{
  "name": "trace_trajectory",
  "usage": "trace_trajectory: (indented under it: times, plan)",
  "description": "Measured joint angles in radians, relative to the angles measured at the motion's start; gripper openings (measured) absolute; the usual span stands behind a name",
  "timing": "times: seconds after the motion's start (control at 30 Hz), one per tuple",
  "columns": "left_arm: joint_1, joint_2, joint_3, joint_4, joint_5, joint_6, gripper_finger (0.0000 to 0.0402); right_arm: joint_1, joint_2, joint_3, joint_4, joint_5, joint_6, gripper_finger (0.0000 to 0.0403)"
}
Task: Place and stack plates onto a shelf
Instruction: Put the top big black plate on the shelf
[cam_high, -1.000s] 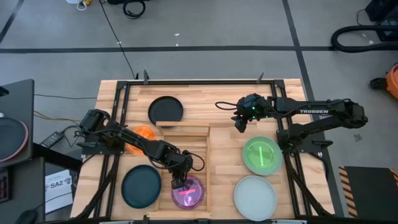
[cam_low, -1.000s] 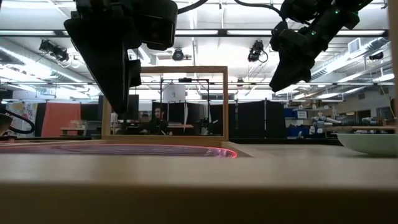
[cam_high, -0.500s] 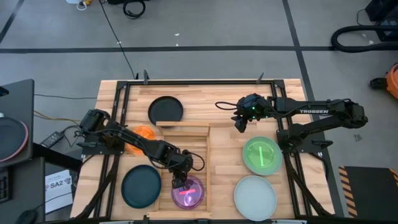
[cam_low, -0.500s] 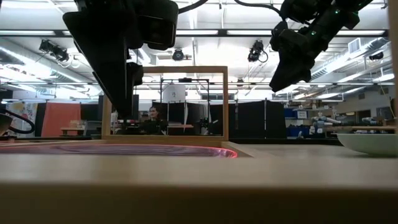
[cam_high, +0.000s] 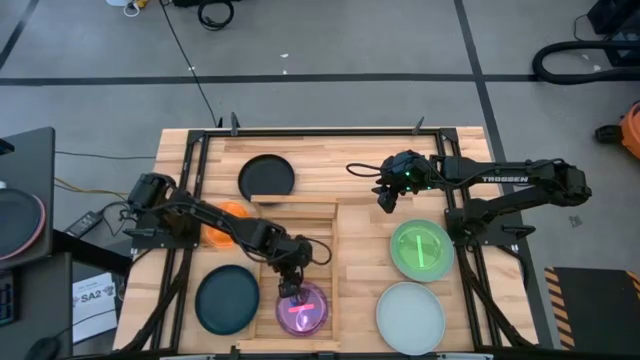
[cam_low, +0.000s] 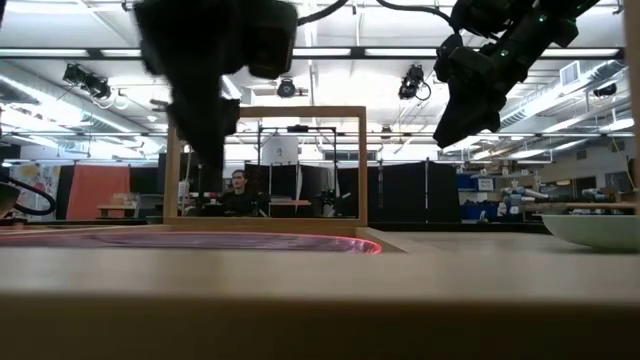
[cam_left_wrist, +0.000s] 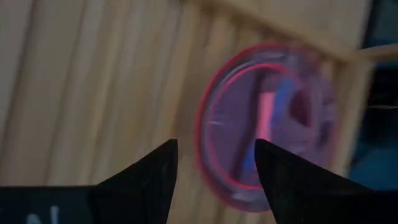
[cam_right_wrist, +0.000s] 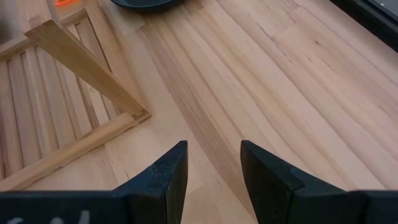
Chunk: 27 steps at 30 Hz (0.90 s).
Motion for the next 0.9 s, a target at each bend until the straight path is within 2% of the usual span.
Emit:
trace_trajectory:
  times: [0.17,0.4,0.53,0.73,0.9]
  plan:
    - [0.045,-0.001,0.075,0.001,0.136,0.004,0.0219,0.000,0.000,0.000,0.000,0.000,0.000,0.0153]
    - [0.116,-0.001,0.259,-0.088,0.148,0.118,0.0219,0.000,0.000,0.000,0.000,0.000,0.000,0.0154]
    - [0.172,-0.001,0.402,-0.252,0.085,0.202,0.0219,0.000,0.000,0.000,0.000,0.000,0.000,0.0153]
    - [0.274,-0.001,0.618,-0.527,-0.074,0.323,0.0219,0.000,0.000,0.000,0.000,0.000,0.000,0.0153]
    - [0.388,-0.002,0.772,-0.702,-0.106,0.418,0.0219,0.000,0.000,0.000,0.000,0.000,0.000,0.0154]
